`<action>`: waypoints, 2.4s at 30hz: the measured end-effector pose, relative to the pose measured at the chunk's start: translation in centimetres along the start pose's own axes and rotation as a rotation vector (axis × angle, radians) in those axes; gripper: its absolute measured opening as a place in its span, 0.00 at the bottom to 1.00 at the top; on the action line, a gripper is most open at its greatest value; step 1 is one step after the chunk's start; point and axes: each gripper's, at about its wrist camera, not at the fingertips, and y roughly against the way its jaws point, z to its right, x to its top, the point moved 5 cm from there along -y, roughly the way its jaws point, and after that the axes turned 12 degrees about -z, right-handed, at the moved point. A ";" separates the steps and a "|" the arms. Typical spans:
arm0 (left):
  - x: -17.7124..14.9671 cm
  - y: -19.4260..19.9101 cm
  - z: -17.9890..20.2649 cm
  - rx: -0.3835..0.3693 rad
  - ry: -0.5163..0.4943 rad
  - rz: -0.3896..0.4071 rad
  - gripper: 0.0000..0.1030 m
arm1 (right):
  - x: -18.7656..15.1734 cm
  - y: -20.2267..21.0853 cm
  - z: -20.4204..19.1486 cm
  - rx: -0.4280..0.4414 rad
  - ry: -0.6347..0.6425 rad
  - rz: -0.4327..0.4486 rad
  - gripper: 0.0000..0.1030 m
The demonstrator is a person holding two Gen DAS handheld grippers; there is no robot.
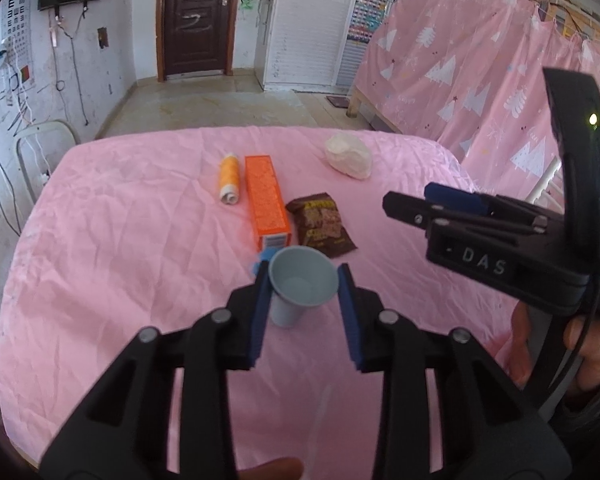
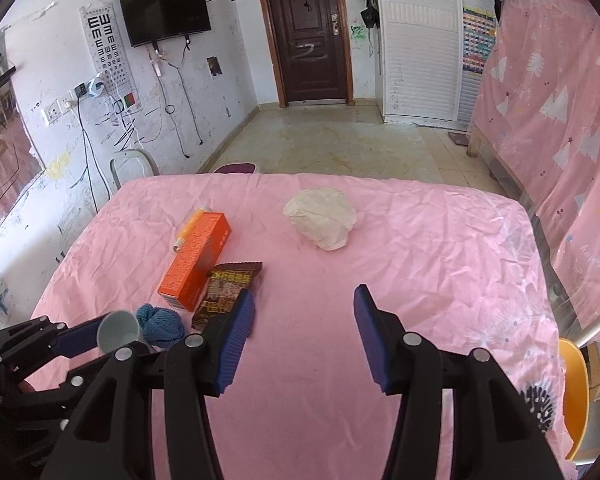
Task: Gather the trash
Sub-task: 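Grasp the light blue paper cup with the left gripper while the right gripper grasps the brown snack packet, then carry the cup and brown packet over the orange bin and open both grippers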
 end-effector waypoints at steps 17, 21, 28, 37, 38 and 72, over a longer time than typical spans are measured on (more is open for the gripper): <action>0.7 2.9 -5.8 0.022 0.125 0.084 0.30 | 1.7 -4.9 -4.3 0.081 0.053 -0.115 0.41; 0.9 2.9 -6.3 0.019 0.141 0.088 0.30 | 2.1 -5.2 -4.9 0.085 0.062 -0.114 0.41; 0.8 2.9 -6.7 0.020 0.156 0.079 0.30 | 2.5 -6.4 -5.7 0.099 0.082 -0.139 0.33; 0.7 3.4 -5.8 0.031 0.151 0.084 0.30 | 2.4 -5.9 -5.8 0.100 0.090 -0.117 0.17; 0.7 3.4 -5.8 0.033 0.150 0.085 0.30 | 2.4 -5.6 -5.7 0.099 0.088 -0.108 0.17; 1.5 6.5 10.4 0.034 -0.115 0.139 0.30 | -5.6 10.8 11.6 0.016 -0.193 0.218 0.18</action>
